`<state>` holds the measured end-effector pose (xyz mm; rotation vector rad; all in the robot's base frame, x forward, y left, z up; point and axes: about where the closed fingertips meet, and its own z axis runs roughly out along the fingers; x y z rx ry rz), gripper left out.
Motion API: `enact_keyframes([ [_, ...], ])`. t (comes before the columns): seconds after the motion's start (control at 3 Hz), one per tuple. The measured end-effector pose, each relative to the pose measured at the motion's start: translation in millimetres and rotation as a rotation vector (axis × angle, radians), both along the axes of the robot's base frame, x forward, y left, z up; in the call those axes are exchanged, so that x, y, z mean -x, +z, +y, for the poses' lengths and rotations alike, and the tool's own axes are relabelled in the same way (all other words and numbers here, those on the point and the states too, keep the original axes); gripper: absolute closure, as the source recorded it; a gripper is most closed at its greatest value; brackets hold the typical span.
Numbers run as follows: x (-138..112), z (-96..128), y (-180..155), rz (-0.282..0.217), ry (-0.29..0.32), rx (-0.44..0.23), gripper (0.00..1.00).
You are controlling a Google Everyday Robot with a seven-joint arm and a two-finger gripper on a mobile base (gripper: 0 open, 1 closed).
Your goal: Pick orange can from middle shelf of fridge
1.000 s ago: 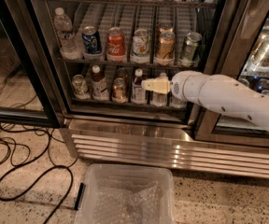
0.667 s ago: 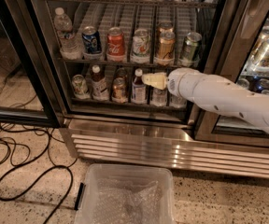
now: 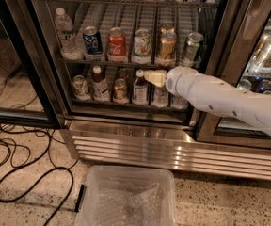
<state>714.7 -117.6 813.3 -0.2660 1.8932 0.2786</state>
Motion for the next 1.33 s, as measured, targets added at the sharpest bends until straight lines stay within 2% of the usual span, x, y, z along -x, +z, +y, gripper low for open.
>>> enact_keyframes([
  [0.33,-9.6,-7.6,4.1,-0.033,-0.022,0.026,0.22],
  [0.67,-23.5,-9.5,11.0,-0.065,-0.033,0.044,0.31],
  [1.33,-38.8,-3.3,18.2,-0.099,-0.023,0.067,0.32],
])
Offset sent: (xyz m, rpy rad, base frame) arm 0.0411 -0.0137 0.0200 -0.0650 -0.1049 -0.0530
